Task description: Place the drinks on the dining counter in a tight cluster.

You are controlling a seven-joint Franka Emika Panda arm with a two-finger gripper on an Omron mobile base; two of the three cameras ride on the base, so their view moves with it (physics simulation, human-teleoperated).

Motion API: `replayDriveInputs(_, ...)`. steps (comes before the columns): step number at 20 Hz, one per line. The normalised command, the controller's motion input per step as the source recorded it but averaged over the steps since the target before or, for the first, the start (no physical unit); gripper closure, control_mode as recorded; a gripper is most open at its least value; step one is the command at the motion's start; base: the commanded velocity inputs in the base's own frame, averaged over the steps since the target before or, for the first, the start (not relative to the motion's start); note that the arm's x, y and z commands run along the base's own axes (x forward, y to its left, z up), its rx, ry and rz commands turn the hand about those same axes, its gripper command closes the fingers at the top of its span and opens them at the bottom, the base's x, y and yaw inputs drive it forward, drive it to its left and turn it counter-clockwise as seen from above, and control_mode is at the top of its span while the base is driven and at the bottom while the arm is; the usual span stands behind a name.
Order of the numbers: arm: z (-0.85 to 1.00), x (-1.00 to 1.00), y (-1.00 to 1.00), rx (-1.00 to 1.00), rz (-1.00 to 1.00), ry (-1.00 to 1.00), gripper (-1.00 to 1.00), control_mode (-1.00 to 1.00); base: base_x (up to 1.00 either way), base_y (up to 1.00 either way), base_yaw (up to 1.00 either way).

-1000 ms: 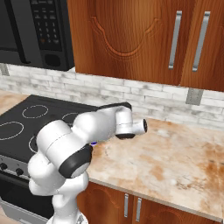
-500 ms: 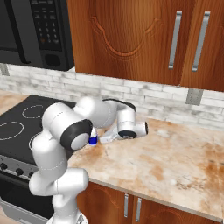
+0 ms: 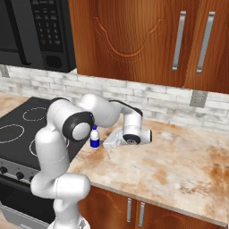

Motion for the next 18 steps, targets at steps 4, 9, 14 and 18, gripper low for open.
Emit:
replayDriveInputs(4, 0.0, 0.0, 0.27, 0.04, 0.0, -0.01, -1.0, -1.0, 0.0, 0.0, 0.0)
replayDriveInputs(9, 0.0, 0.0, 0.22, 0.01, 0.0, 0.0, -1.0, -1.0, 0.0, 0.0, 0.0)
replayDriveInputs(14, 0.0, 0.0, 0.13, 0.0, 0.0, 0.0, -1.0, -1.0, 0.0, 0.0, 0.0)
replayDriveInputs(18, 0.0, 0.0, 0.08, 0.01, 0.0, 0.0, -1.0, -1.0, 0.0, 0.0, 0.0)
